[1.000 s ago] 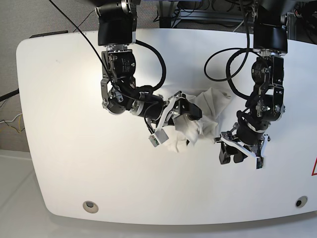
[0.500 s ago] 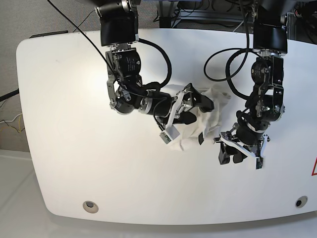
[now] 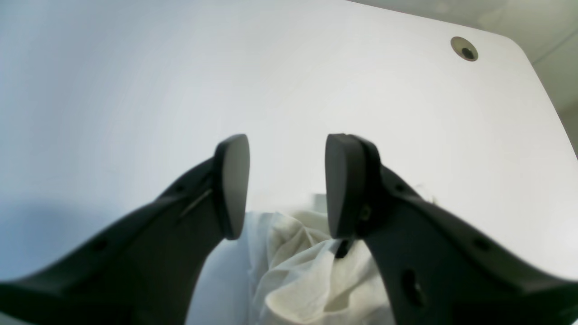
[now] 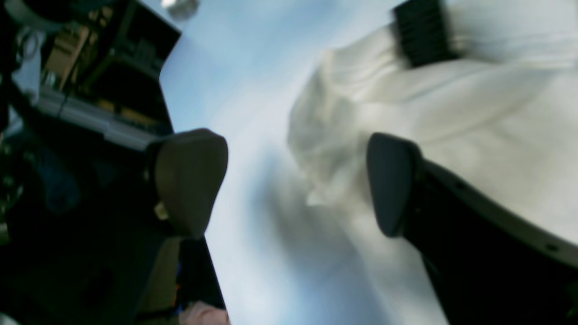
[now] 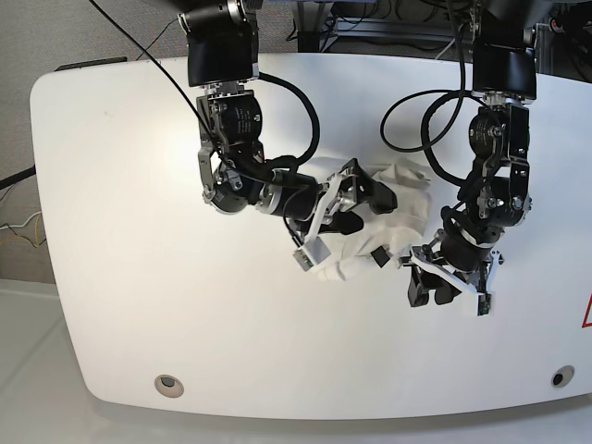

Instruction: Fold the T-shirt properly

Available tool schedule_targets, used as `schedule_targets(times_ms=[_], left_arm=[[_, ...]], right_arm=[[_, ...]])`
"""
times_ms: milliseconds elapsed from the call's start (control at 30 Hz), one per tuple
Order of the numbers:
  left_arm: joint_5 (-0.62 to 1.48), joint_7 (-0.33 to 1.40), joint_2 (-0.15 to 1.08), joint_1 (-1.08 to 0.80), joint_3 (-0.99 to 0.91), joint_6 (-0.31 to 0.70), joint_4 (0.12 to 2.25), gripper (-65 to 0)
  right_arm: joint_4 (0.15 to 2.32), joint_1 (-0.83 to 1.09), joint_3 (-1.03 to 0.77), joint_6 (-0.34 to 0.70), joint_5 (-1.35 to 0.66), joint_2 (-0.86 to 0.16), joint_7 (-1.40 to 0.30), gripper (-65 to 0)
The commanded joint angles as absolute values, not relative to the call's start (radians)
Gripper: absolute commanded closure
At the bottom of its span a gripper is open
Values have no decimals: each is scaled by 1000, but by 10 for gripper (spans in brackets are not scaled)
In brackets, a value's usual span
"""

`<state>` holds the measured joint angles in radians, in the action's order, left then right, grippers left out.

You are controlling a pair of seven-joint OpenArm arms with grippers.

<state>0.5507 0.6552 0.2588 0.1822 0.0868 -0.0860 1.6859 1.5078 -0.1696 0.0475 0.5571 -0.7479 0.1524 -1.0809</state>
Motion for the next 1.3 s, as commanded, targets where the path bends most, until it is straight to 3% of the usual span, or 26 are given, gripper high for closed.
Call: schedule_targets(times_ms=[0,433,533,833,900,1033,1267], left_arm=[[553,630,265,194,85,-82,1702,-263],[556,631,240,191,94,-82,1704,-263],[555,631,240,191,137,-85,1709,-263],[555,631,242,196,243,-162,1755,-247],[555,633,242,196,248,-163,1768,-196],[555,665,242,196,249,-163,1779,-32],[555,714,242,191,243,-170,1781,-22]], right_arm=[[1523,-194,28,564,-774,157,-1063,-503],[1527,-217,-47,564,-774,125,-1098,-498],[1527,-222,-41,564,-774,116,-1098,-452],[1523,-249,-42,529,-768,99,-1098,0],[1523,-255,-41,516,-769,88,-1098,0],[1521,-274,-42,509,-768,77,-1096,-37],[1520,-314,-44,509,-766,42,-1093,-30]])
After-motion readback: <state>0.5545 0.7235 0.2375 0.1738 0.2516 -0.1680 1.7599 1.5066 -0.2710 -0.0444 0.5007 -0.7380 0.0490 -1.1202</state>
